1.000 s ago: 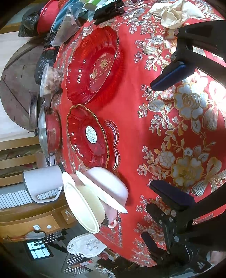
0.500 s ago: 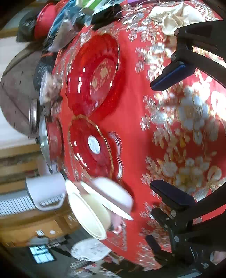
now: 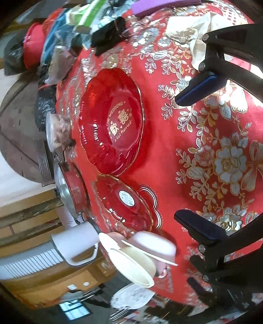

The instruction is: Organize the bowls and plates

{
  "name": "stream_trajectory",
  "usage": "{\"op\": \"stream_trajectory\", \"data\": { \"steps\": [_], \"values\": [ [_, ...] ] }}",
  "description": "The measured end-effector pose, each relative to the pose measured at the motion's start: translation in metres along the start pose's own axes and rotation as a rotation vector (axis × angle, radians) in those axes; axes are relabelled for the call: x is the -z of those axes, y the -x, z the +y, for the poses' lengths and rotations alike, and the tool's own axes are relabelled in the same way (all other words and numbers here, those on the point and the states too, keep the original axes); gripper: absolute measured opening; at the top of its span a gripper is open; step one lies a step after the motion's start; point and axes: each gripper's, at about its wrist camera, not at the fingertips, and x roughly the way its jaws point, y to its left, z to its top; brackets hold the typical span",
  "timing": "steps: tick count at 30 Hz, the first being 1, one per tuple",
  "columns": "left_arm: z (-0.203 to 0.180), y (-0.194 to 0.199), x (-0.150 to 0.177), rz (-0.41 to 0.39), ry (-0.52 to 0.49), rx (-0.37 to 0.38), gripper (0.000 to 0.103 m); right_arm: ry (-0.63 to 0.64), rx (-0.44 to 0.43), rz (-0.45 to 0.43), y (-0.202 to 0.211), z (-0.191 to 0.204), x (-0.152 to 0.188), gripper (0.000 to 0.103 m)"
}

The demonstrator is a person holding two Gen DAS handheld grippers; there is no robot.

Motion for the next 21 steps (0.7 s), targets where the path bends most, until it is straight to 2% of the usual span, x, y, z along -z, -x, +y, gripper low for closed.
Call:
{"op": "stream_trajectory", "data": {
  "steps": [4,9,15,18,21],
  "values": [
    [0.0,0.0,-0.001,0.0,0.001,-0.014,0.103,0.0,-0.06,0.049,-0.006,0.009,0.002,0.103],
    [0.018,0.001,-0.003,0.005,0.048,-0.03,0.103,-0.004,-0.156,0.114,-0.021,0.034,-0.003,0.103],
    [0.036,0.009,-0.006,-0.009,0.071,-0.053,0.103,0.075,-0.174,0.092,-0.019,0.064,-0.011,0.103],
    [0.049,0.01,-0.006,0.006,0.083,-0.057,0.103,0.089,-0.154,0.073,-0.017,0.065,-0.015,0.103],
    [0.06,0.013,-0.006,-0.001,0.105,-0.069,0.103,0.032,-0.157,0.07,-0.017,0.052,-0.02,0.103]
  ]
}}
